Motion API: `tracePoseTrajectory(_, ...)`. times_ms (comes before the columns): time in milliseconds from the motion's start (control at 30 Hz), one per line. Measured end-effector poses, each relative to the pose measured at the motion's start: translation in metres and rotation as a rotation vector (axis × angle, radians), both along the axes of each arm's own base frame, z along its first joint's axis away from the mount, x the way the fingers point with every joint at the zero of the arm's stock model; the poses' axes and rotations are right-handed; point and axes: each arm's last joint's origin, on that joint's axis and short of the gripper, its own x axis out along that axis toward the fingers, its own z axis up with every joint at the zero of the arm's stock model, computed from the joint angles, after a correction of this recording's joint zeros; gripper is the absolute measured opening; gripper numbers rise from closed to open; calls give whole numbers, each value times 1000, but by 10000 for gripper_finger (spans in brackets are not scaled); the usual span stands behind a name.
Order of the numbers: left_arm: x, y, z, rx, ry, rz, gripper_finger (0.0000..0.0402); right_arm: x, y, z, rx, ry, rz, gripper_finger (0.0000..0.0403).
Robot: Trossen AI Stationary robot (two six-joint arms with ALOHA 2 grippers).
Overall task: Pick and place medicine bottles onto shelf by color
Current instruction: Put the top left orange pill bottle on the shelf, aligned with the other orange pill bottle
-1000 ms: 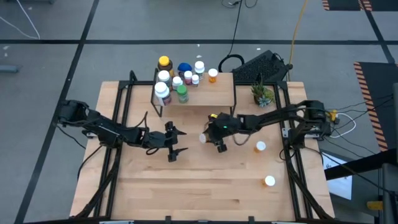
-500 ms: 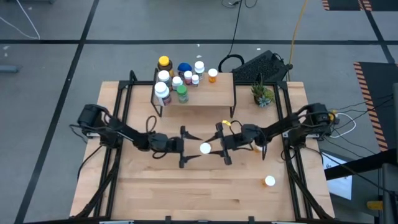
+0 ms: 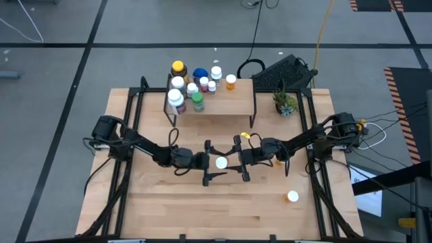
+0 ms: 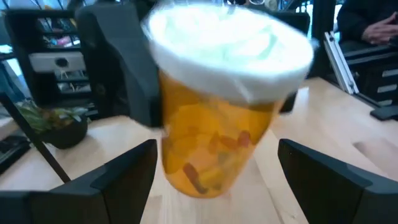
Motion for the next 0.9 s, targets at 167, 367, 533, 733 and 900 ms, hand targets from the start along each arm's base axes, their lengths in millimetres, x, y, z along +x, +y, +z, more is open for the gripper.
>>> tracePoseTrajectory(167,0,0,1,-29,-11,5,305,0,0,0,24,11,4,185)
tracePoseTrajectory(367,0,0,2,-55,-16,10,227,0,0,-1,48,28,6,185)
tracePoseTrajectory(533,0,0,1,-56,-11,13,179,0,0,-4,114,75,5,196)
tracePoseTrajectory(733,-1,3,-9,-80,99,29,185,-2,0,-5,118,122,0,261)
tracePoseTrajectory(900,-3,9,-22,-135,233,69,198,-3,-3,-6,69,277,-93,301)
